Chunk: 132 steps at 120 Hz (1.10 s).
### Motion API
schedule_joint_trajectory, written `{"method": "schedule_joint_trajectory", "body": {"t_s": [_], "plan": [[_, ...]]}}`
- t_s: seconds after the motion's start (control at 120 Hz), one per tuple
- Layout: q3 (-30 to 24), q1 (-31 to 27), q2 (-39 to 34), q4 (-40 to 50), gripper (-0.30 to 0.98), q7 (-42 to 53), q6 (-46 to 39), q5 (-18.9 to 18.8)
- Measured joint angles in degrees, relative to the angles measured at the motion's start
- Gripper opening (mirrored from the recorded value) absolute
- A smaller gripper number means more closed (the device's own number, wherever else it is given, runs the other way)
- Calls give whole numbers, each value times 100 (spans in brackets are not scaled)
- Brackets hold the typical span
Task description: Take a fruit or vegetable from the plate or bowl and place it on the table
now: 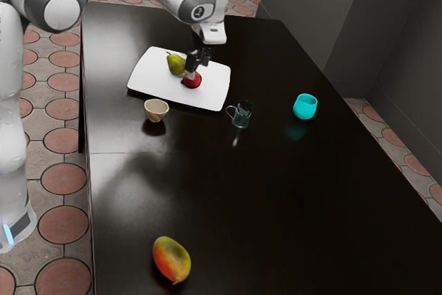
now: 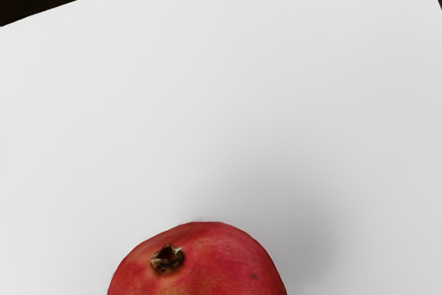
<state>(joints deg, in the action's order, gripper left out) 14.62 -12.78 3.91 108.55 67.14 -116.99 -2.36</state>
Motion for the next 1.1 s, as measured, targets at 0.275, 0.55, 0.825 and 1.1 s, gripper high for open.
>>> {"method": "schedule_joint_trajectory", "body": {"t_s": [0.275,0.55,0.825,1.1], "plan": [[6,178,164,-60,69,441,-251,279],[6,113,245,-30,69,720,-329,432],[14,-80,237,-26,69,898,-334,473],[14,-177,312,53,69,1010,-341,611]]}}
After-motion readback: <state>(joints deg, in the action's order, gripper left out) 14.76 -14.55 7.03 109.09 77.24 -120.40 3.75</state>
